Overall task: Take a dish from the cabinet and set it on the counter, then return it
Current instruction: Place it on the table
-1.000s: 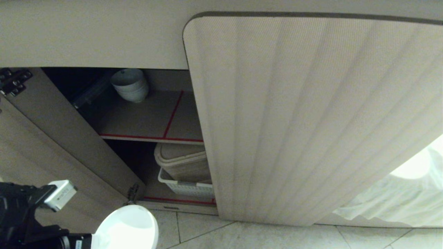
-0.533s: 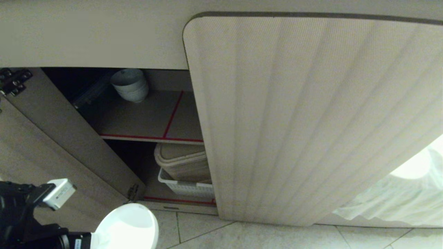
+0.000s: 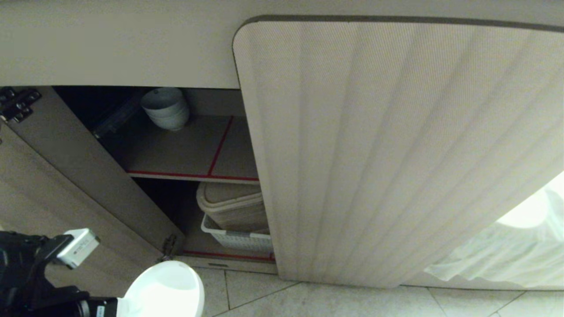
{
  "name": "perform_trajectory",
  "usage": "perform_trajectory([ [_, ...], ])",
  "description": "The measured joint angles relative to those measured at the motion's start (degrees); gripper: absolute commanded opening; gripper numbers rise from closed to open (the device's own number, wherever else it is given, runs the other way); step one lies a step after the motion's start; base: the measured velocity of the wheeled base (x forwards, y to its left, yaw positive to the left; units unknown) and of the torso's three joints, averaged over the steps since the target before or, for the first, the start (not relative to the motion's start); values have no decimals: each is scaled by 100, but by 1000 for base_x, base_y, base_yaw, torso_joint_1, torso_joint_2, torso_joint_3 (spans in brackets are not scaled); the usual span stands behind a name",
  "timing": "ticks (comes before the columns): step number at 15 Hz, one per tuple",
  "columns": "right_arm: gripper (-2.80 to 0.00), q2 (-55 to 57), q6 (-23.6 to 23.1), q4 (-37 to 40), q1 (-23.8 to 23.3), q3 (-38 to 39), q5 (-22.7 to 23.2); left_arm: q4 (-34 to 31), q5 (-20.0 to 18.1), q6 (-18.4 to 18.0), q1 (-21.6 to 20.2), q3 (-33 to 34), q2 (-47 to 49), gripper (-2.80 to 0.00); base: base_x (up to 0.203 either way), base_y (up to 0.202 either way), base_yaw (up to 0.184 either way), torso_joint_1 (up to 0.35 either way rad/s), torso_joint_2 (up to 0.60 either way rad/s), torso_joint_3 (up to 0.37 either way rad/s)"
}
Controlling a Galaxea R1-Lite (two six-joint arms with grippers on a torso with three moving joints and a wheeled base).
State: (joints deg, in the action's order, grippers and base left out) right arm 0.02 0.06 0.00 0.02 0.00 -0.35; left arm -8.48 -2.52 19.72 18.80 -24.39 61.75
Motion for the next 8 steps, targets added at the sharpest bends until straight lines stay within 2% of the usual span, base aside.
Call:
perform_trajectory([
  [8, -280, 0, -4, 0, -2, 0, 1, 10, -22, 1, -12, -35, 114, -280, 0, 0, 0, 0, 0, 0],
])
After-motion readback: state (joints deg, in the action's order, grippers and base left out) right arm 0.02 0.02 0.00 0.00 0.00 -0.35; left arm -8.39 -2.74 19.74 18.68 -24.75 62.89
